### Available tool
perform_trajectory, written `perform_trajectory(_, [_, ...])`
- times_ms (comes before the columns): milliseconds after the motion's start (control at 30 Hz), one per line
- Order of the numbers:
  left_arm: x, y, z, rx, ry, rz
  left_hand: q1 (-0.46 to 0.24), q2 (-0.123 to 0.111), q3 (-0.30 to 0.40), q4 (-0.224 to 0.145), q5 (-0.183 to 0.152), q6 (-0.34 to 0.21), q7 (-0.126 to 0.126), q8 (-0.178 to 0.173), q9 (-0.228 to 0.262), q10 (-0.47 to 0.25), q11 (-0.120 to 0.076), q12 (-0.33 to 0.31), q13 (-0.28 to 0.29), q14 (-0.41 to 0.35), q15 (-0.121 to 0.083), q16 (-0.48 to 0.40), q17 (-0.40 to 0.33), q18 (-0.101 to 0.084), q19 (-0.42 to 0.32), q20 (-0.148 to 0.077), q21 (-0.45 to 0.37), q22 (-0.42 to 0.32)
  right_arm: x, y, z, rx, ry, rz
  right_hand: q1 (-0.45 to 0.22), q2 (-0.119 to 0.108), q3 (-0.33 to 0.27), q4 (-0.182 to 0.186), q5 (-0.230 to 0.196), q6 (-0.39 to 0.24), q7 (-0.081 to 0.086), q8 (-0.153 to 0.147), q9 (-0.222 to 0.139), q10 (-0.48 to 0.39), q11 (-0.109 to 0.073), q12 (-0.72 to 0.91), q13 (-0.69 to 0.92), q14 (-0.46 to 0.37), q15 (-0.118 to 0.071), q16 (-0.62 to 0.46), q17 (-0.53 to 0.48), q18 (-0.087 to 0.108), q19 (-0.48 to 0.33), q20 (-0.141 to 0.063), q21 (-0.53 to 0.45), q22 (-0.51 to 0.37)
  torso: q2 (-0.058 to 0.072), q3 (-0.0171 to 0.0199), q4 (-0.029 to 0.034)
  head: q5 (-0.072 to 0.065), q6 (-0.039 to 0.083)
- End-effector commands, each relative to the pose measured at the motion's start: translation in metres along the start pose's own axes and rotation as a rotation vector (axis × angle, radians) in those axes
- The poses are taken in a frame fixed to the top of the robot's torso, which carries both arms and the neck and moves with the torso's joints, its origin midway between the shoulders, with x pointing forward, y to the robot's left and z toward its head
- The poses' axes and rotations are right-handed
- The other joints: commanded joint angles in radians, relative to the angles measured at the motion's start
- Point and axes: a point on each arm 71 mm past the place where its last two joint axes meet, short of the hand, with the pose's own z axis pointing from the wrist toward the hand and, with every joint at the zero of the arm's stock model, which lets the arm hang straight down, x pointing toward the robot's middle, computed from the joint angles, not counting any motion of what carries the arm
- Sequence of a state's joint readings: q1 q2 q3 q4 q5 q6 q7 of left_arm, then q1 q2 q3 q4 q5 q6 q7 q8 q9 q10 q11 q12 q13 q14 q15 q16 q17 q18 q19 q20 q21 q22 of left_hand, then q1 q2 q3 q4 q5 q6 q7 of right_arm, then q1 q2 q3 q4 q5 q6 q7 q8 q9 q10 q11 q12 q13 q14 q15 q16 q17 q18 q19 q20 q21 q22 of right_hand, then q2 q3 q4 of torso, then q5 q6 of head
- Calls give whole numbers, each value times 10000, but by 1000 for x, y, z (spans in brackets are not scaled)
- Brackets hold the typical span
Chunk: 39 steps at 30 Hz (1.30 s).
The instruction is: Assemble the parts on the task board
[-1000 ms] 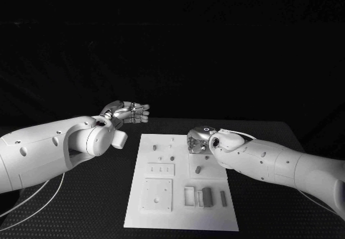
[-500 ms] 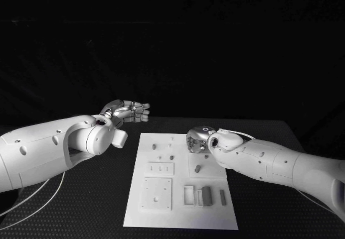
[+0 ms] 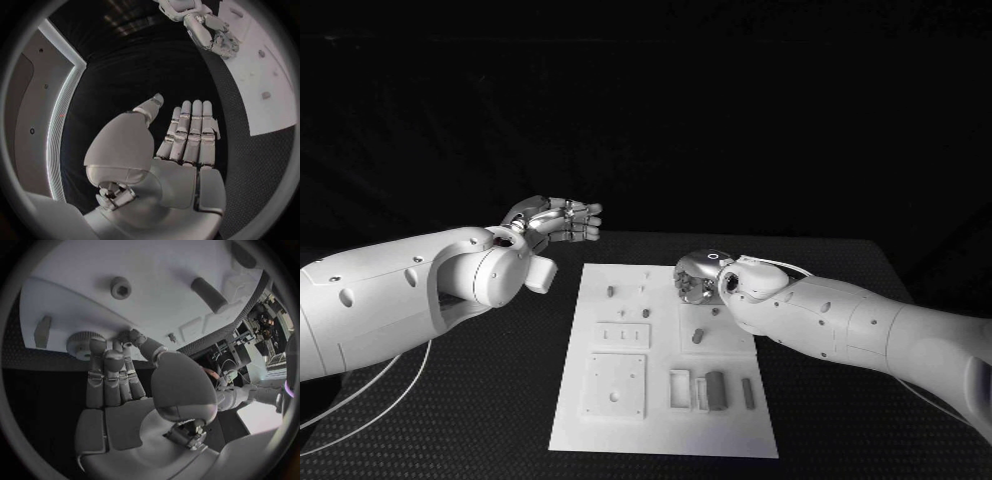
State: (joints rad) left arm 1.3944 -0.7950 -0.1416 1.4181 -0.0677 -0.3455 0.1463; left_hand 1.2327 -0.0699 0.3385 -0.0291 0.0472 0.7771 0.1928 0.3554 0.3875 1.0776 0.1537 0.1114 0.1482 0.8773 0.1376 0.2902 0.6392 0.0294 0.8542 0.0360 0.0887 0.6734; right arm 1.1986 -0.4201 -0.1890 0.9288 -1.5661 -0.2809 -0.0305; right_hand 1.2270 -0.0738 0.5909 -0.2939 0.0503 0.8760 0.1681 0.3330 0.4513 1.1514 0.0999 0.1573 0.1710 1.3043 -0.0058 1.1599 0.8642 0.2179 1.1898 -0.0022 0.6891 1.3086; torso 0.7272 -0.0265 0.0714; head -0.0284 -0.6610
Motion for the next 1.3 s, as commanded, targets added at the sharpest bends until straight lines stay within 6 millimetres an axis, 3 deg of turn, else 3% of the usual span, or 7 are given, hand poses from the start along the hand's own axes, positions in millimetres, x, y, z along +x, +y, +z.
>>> perform_trajectory(33, [2, -2, 0, 100, 198, 16, -92, -12, 8, -45, 56, 7, 53, -71, -16, 35, 7, -59, 10, -14, 49, -68, 13, -59, 22, 57, -38, -14, 6, -1, -1, 31, 334, -190, -22, 62, 61, 6, -29, -28, 11, -17, -10, 53, -4, -43, -17, -13, -74, 47, -14, 439, -24, -37, 47, 214, -16, -6, -13, 17, -4])
perform_trajectory(400, [2, -3, 0, 105, 192, 17, -112, -7, 24, -57, 56, 5, 60, -79, -21, 39, 9, -76, 14, -13, 52, -79, 18, -59, 25, 60, -47, -16, 3, 0, -2, 0, -174, -390, -87, 295, 601, 18, -28, 528, -219, 280, 95, 705, -243, 114, 72, 90, -305, 317, 29, 439, 140, -114, 311, 234, -7, -16, -16, 2, 38])
perform_trajectory(933, [1, -3, -1, 132, 151, 20, -131, -7, 47, -81, 57, 7, 62, -86, -26, 47, 10, -96, 21, -9, 53, -92, 27, -57, 28, 61, -58, -17, -4, 4, -3, 120, -1088, -526, -153, 178, 796, 12, -28, 749, -313, 376, 119, 942, -339, 129, 94, 128, -404, 588, 139, 439, 260, -201, 556, 242, -1, -26, -2, 23, 126])
perform_trajectory(1300, [0, -3, 0, 166, 94, 32, -138, -18, 68, -115, 56, 9, 61, -93, -30, 49, 12, -117, 25, -11, 54, -107, 33, -56, 28, 63, -68, -19, -18, 19, 3, 18, -2079, -720, -192, 118, 884, 10, -28, 799, -332, 387, 115, 998, -353, 89, 83, 103, -416, 688, 171, 439, 270, -232, 663, 235, 6, -18, -17, 84, 377])
